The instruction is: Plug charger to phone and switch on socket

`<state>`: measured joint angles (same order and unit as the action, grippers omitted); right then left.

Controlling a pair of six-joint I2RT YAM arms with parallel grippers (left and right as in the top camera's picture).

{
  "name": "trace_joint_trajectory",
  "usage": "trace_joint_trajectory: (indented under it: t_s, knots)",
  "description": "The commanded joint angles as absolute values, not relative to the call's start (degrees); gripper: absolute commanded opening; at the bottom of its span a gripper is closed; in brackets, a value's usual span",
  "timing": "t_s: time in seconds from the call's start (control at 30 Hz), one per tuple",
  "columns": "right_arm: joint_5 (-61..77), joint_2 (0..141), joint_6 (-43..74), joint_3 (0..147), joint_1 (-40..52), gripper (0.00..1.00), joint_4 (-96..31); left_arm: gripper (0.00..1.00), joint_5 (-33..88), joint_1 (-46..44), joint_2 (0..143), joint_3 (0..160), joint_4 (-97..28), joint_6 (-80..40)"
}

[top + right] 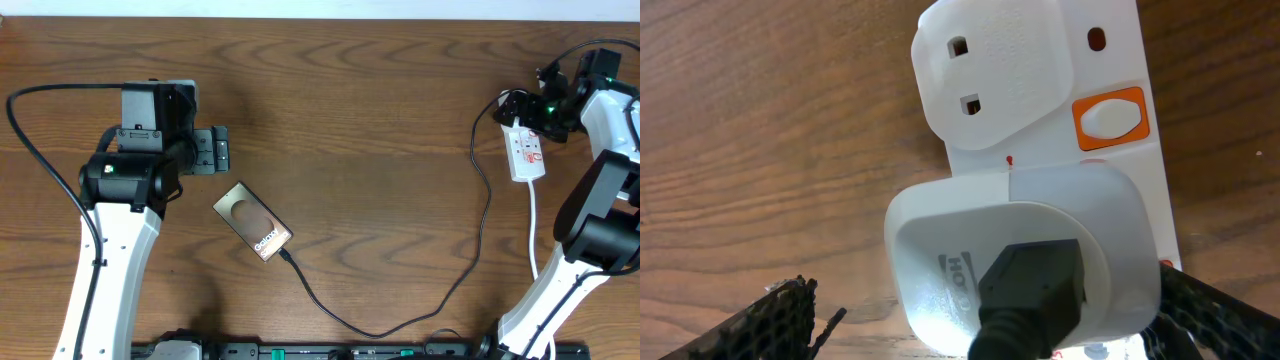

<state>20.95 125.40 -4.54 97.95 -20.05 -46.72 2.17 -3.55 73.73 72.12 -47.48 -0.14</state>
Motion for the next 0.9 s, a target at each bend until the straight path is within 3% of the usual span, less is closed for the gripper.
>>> trace_joint_trajectory:
  t_s: [0.0, 0.87]
  knots:
    - [28.95, 126.67, -3.2, 95.9, -16.4, 0.96, -47.11, 0.9, 1.23, -3.62, 73.63, 73.32, -47.46, -0.03]
    - [35.27, 126.67, -1.3, 92.86, -16.4, 0.93, -48.21, 0.9, 1.23, -3.62, 73.63, 73.32, -47.46, -0.03]
